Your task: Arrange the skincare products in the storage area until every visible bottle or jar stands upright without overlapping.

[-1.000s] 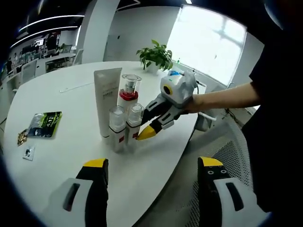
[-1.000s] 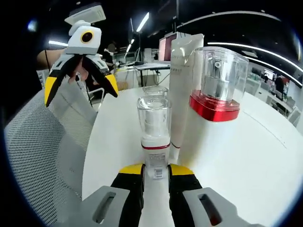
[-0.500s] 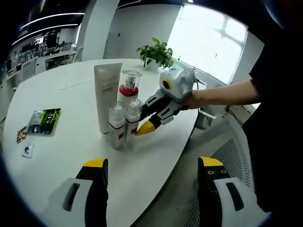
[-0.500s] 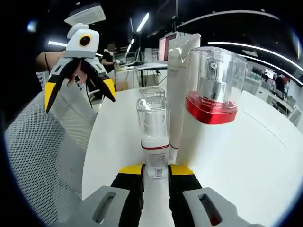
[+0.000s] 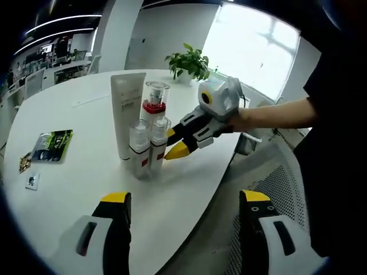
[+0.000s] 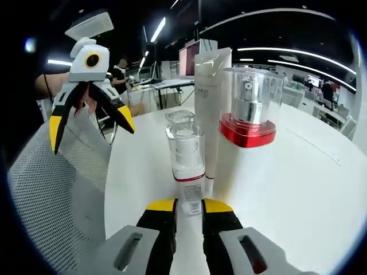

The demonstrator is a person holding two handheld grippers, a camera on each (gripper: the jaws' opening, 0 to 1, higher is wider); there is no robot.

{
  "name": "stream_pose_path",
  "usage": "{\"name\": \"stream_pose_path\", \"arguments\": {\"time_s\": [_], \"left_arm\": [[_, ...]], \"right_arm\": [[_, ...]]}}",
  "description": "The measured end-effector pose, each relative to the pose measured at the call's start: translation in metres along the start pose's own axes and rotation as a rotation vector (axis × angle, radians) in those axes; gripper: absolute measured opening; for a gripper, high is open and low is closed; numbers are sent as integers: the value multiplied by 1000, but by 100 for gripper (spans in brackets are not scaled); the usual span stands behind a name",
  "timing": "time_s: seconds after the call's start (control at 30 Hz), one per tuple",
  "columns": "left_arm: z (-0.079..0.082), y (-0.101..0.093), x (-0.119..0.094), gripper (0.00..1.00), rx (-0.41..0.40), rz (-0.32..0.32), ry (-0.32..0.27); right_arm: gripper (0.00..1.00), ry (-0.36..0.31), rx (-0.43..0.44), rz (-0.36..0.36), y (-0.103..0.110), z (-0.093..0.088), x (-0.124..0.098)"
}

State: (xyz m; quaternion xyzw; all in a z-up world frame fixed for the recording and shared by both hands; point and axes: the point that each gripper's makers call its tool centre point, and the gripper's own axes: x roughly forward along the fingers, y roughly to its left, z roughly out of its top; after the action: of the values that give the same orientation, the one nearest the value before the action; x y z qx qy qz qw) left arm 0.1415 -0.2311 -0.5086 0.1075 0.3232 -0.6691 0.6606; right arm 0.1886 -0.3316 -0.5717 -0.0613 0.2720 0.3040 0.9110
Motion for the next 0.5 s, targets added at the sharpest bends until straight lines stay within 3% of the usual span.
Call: {"name": "stream_pose_path", "arguments": {"time_s": [0.5], "left_arm": [[-2,1,-1,69,-3,13,-1]], "right_arm": [[13,0,9,-17,-3,-3,0]]}}
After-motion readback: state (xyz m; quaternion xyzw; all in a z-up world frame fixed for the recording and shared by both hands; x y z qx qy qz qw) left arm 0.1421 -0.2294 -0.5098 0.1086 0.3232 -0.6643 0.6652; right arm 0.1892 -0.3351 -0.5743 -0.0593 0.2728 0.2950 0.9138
